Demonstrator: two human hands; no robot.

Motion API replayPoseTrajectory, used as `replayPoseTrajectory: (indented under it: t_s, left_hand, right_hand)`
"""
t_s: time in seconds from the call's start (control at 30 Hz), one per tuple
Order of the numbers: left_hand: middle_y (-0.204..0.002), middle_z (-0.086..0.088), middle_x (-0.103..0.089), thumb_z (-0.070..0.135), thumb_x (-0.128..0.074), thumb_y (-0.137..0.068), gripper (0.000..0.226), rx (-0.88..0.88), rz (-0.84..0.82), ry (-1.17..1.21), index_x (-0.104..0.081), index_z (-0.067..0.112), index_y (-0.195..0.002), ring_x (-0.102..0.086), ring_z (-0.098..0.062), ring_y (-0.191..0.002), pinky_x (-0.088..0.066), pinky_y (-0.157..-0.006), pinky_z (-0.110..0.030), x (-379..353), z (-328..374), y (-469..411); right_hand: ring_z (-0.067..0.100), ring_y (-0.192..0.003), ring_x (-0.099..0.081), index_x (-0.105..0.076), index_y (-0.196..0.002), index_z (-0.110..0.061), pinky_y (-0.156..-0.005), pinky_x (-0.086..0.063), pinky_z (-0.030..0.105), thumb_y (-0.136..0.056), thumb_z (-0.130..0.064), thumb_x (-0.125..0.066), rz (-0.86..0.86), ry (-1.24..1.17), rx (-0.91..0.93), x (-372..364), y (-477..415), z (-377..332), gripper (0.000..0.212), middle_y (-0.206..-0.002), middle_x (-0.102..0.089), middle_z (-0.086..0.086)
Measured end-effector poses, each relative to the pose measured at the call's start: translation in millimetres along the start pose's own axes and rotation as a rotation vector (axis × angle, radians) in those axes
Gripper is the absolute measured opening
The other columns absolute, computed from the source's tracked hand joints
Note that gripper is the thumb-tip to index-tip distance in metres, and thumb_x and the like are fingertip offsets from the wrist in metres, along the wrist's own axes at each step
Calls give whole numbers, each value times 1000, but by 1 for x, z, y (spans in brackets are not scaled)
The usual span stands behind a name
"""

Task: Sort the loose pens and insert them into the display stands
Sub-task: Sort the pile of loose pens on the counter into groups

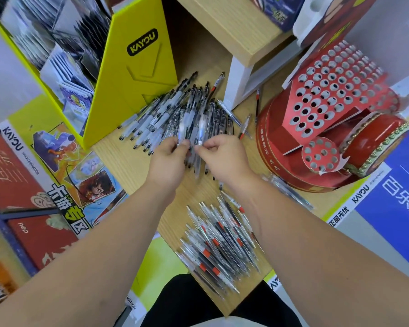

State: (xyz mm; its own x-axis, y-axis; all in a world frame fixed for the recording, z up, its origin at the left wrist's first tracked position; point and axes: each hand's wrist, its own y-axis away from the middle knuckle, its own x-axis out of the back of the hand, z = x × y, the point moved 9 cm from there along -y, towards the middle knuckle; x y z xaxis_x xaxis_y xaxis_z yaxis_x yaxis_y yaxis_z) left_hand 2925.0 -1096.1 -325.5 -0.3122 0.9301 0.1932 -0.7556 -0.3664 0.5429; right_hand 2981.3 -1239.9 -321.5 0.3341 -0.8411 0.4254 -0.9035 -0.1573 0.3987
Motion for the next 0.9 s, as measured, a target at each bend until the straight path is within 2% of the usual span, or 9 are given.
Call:
replayPoseTrajectory:
  t_s: [0.13, 0.2, 0.23, 0.3, 0.37, 0.47, 0.63, 0.8, 0.9]
  left_hand:
    - [-57, 9, -51, 29, -62, -100, 27, -22, -129, 1, -57, 8, -84, -44, -6, -49, -36, -52, -20, -21, -1, 23]
    - [-51, 13, -51, 22, -57, -104, 28, 15, -99, 4, -53, 10, -79, -44, -2, -44, -36, -48, -18, -20, -6, 27]
    - [-54, 9, -52, 23, -56, -104, 27, 42, -70, 19, -52, 8, -82, -42, -5, -44, -36, -49, -21, -17, -10, 27]
    - [-70, -4, -58, 29, -55, -104, 25, 85, -6, 45, -55, 5, -96, -37, -12, -48, -33, -54, -29, -8, -17, 23]
    - [-83, -11, -62, 32, -54, -104, 27, 108, 39, 18, -57, 5, -101, -38, -15, -53, -32, -57, -32, -2, -20, 21]
    - [-85, -11, -63, 32, -54, -104, 24, 101, 61, 13, -54, 9, -98, -40, -17, -57, -33, -60, -34, 0, -22, 18]
    - [-85, -10, -64, 32, -53, -105, 22, 96, 76, 19, -50, 11, -98, -40, -20, -61, -33, -71, -39, -2, -21, 20]
    - [-86, -8, -65, 33, -52, -105, 25, 95, 85, 9, -53, 9, -98, -45, -18, -64, -36, -75, -39, -3, -15, 31]
    - [-83, -4, -65, 31, -51, -106, 18, 99, 83, 8, -60, 17, -97, -50, -15, -65, -39, -78, -37, 2, -11, 35]
  right_hand:
    - [-1, -43, -44, -62, -59, -22, -49, -32, 16, -84, -8, -70, -137, -57, 119, -6, 26, -2, 30, -44, -52, -16]
    - [0, -46, -46, -68, -67, -19, -51, -33, 16, -83, -13, -75, -157, -55, 134, -3, 31, 1, 19, -47, -53, -15]
    - [1, -50, -49, -73, -79, -18, -53, -37, 18, -84, -21, -77, -156, -46, 132, 1, 31, 1, 6, -55, -56, -14]
    - [9, -67, -57, -71, -112, -27, -63, -46, 28, -88, -36, -72, -124, 126, 154, 8, 25, 5, 25, -79, -56, -11]
    - [18, -81, -59, -57, -136, -38, -72, -51, 33, -94, -46, -61, -129, 462, 194, 8, 18, 8, 42, -102, -49, -5]
    - [26, -87, -62, -48, -140, -41, -72, -56, 37, -96, -53, -54, -138, 724, 217, 7, 12, 13, 46, -122, -45, 3]
    - [26, -91, -62, -54, -130, -25, -75, -53, 36, -95, -50, -59, -54, 605, 221, 22, 16, 22, 43, -126, -47, 3]
    - [26, -107, -58, -52, -140, -25, -89, -51, 38, -95, -42, -61, -102, 476, 219, 18, 21, 28, 49, -130, -47, 1]
    - [28, -118, -50, -49, -144, -25, -98, -48, 42, -94, -42, -63, -129, 481, 221, 9, 26, 27, 55, -133, -47, 1]
